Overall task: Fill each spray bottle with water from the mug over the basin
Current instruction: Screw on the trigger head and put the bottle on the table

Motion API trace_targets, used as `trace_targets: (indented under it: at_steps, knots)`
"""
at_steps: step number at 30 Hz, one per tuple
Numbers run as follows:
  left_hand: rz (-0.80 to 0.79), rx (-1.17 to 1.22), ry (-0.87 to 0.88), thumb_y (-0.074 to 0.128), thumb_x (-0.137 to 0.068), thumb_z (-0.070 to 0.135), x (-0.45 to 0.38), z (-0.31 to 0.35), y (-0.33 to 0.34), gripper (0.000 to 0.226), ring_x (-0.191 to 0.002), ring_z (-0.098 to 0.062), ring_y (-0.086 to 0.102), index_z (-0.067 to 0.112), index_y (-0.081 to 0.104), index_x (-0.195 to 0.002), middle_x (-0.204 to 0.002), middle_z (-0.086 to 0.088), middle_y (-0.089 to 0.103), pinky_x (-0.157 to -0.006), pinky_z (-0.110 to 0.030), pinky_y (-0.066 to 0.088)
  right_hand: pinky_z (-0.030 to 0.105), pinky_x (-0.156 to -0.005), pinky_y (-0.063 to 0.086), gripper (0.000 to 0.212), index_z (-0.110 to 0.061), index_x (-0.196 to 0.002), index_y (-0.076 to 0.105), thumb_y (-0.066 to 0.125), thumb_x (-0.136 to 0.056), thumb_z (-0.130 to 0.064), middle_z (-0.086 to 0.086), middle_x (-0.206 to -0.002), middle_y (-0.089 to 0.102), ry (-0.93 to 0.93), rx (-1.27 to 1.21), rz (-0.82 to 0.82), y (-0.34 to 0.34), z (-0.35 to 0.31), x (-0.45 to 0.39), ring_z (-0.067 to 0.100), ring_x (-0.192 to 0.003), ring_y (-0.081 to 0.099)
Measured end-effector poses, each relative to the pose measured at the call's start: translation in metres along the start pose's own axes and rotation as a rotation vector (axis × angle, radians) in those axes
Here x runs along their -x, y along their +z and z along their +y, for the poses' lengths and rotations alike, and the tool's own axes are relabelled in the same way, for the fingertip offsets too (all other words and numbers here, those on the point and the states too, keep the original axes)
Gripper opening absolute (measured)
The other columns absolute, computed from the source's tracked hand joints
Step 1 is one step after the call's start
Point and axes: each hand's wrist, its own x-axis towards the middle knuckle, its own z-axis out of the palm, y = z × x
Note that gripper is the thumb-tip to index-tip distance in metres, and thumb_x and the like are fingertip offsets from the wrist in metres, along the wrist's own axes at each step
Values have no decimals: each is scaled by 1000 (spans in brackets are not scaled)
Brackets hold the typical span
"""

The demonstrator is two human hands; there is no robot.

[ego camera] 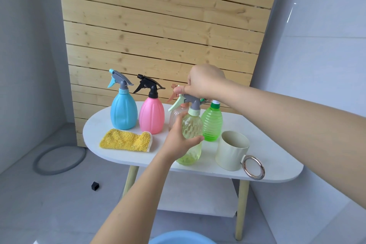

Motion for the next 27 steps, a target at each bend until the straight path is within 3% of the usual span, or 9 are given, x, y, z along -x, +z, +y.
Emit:
trace_targets:
  at_steps: [4,8,10,13,16,19,22,25,27]
  knots:
    - [-13,6,-5,80,-75,26,1,-1,0,94,-124,6,21,26,18,-146,-132,25,23,-98,-16,22,25,-58,36,38,-17,-94,67,54,-89,-52,-2,-78,63,-77,-334,-154,13,20,11,15,-73,54]
    - [-45,8,-143,80,-73,34,12,-7,-4,98,-123,-2,25,22,16,-147,-140,8,26,-98,-20,25,38,-77,55,17,-18,-104,62,63,-90,-27,7,-106,68,-5,-736,-190,38,33,16,27,-98,63]
    - [-7,-56,-161,81,-72,34,19,-10,-4,93,-119,-2,31,19,25,-144,-140,2,35,-93,-17,26,37,-76,58,19,-15,-104,61,67,-88,-23,10,-107,68,18,-816,-180,42,35,15,25,-90,66]
    - [86,-67,-159,82,-72,31,25,-5,-3,82,-111,-2,38,19,37,-139,-122,9,45,-86,-17,31,34,-75,54,15,-17,-96,62,70,-84,-21,11,-96,69,9,-818,-119,42,34,18,19,-71,62]
    - [133,-59,-171,83,-71,29,21,16,-2,78,-113,-10,47,20,41,-136,-116,10,48,-84,-22,37,38,-83,55,14,-20,-95,65,71,-83,-24,8,-90,69,-4,-838,-49,31,40,21,22,-78,63]
    - [114,-105,-138,82,-71,32,2,45,-2,88,-120,-14,47,25,33,-144,-134,6,47,-88,-27,42,38,-85,50,20,-19,-102,66,70,-84,-27,9,-99,69,25,-816,69,5,59,20,25,-80,59]
    - [71,-290,-155,78,-70,51,-29,72,12,99,-140,-23,26,29,23,-149,-152,-4,29,-108,-42,34,37,-84,48,22,-17,-105,65,68,-86,-27,5,-94,62,59,-798,151,-22,84,16,19,-79,53]
    - [61,-401,-171,72,-71,59,-48,98,46,96,-140,-29,20,26,25,-148,-145,-13,33,-112,-40,24,31,-72,46,14,-21,-99,64,67,-87,-28,2,-84,59,86,-734,188,-38,112,13,18,-75,50]
    - [39,-361,-167,72,-74,55,-58,112,73,92,-135,-30,28,25,25,-148,-141,-11,34,-104,-36,29,22,-57,37,10,-22,-96,63,65,-88,-27,-4,-72,55,127,-684,217,-40,135,11,13,-66,47]
